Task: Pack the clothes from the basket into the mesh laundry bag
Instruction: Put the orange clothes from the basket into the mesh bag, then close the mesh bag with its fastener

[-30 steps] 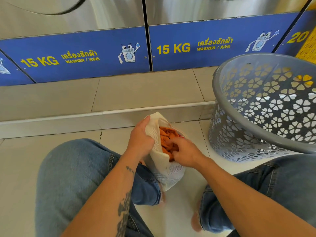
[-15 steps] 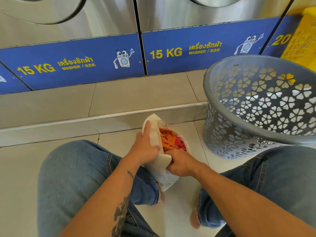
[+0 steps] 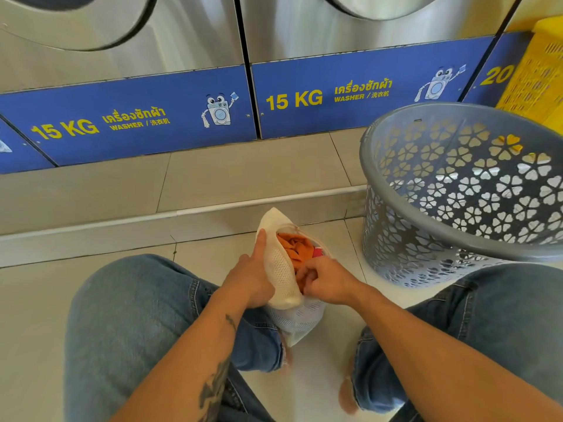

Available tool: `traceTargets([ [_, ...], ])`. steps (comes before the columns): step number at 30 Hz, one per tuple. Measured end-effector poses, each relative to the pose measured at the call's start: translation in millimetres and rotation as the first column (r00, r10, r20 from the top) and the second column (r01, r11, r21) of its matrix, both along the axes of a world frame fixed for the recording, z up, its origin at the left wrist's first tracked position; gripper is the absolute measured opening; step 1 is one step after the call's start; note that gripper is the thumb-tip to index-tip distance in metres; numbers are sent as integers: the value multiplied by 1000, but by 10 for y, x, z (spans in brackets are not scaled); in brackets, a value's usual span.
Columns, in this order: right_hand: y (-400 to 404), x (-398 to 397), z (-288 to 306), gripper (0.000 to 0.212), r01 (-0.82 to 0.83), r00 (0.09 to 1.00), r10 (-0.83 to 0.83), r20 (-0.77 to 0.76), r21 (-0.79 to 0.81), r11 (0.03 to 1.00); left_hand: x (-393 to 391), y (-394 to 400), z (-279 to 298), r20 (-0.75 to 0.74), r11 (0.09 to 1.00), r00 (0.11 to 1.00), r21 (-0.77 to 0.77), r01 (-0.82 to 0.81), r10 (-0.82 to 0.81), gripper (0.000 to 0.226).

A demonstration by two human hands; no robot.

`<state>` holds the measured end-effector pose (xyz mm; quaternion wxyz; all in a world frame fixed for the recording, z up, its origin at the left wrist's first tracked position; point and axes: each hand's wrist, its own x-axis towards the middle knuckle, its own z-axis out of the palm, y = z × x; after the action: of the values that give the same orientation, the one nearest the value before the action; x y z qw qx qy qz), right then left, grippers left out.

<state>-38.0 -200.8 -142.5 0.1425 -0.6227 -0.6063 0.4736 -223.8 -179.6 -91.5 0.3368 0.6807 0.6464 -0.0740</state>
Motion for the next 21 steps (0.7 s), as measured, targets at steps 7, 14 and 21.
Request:
traceTargets([
  [7,426,163,114,29,396,918,-390,-71,126,910,4,296,156,196,945,971,267,-188,137,66],
  [14,842,211,48,45,308,949,-312,48,76,948,293,1045,205,261,949,963,317,-13,-74,43],
  [21,1159,129,-236,41,215,976,-215,-28,0,977,519,1484,-202,252,986,963,161,53,-93,24],
])
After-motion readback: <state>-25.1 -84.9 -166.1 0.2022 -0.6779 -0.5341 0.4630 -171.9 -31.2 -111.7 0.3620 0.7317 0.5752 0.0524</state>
